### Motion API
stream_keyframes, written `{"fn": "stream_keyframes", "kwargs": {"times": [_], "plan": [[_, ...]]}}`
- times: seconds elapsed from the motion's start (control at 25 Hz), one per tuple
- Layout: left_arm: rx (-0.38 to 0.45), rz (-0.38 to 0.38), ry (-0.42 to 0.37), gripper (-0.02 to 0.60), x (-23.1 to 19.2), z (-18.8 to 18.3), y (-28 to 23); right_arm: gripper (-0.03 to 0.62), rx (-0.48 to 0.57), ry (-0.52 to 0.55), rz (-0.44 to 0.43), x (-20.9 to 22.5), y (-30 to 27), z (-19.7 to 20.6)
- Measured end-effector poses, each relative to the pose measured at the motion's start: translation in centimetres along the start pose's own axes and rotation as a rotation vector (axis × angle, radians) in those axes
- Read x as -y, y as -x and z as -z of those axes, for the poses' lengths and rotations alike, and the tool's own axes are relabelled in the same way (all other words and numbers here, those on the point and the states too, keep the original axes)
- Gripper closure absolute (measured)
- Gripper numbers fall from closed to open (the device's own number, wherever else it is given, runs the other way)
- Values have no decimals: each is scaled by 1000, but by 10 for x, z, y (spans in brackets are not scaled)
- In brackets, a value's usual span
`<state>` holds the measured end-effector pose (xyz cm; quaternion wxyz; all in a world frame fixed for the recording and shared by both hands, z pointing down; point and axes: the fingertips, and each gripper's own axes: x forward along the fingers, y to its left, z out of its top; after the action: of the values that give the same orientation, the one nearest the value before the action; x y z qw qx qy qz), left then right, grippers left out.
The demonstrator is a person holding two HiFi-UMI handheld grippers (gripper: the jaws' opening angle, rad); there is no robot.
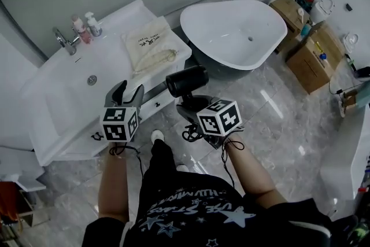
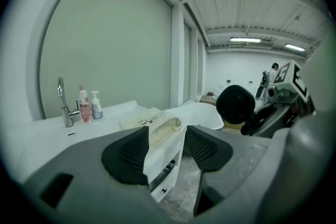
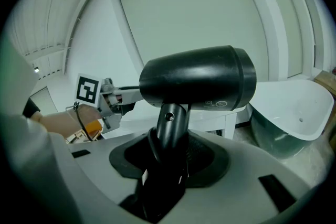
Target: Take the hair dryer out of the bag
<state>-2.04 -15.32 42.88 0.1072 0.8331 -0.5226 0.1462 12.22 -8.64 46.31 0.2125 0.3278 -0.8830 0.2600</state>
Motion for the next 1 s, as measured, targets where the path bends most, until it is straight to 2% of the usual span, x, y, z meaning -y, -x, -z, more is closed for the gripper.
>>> {"fn": "stream_keyframes", "kwargs": {"times": [0.2, 0.4, 0.48, 0.6, 0.8, 1.0], "plan": [[17, -23, 27, 364, 32, 17, 62, 428, 54, 3, -20, -16, 25, 20], [5, -24, 59, 505, 50, 41, 101, 428, 59, 10, -23, -30, 35, 41], [-10, -25, 54, 537, 56, 51, 111, 428, 44, 6, -35, -35, 34, 51], [-37, -30, 51, 551, 60, 67, 120, 428, 19, 9, -48, -42, 32, 63], [-82, -17, 91, 554, 66, 100, 132, 428, -18, -3, -58, -55, 23, 83], [-118, 7, 111, 554, 67, 131, 153, 428, -44, -17, -38, -73, 13, 100]]}}
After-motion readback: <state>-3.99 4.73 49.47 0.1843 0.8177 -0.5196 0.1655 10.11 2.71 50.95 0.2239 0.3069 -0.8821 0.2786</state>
